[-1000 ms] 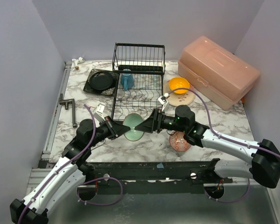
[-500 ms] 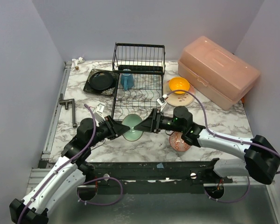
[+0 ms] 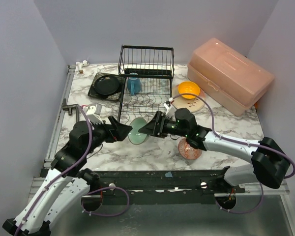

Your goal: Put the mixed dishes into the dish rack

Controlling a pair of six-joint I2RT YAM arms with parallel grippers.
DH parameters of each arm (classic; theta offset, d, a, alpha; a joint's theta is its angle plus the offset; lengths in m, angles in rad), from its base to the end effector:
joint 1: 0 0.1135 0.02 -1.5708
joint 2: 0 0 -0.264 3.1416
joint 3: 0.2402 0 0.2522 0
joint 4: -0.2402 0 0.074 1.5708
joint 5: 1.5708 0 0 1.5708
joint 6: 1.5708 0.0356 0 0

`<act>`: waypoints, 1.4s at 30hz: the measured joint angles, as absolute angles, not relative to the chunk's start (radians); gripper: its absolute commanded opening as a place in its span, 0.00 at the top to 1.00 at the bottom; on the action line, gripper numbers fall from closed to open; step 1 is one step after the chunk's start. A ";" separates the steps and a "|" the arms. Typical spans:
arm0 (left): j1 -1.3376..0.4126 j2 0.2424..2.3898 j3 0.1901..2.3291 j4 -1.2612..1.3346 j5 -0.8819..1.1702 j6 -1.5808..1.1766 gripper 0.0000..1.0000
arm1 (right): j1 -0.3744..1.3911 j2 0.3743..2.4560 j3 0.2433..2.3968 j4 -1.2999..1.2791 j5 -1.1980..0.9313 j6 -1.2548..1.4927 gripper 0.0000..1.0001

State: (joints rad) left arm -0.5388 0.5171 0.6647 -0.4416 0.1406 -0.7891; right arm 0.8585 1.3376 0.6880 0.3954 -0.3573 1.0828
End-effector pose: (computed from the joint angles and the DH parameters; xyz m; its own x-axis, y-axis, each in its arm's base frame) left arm 0.1078 -0.0702 0.3077 -0.6175 -0.4496 -0.6454 0.2625 0.6558 -0.7079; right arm 0.1829 0.2308 0.2430 -0.8988 0.2253 -0.3761 -0.2910 0.3351 0.8961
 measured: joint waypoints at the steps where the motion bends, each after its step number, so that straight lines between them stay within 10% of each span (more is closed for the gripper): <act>1: -0.539 0.510 0.688 -0.467 0.120 -0.761 0.09 | 0.854 1.342 0.710 0.360 -0.335 1.064 1.00; 17: -0.539 0.235 0.721 -0.627 -0.116 -0.385 0.02 | 0.800 1.534 1.024 0.050 0.294 0.605 1.00; 42: -0.539 0.164 0.674 -0.585 -0.171 -0.254 0.01 | 0.799 1.894 1.161 0.292 0.660 0.320 1.00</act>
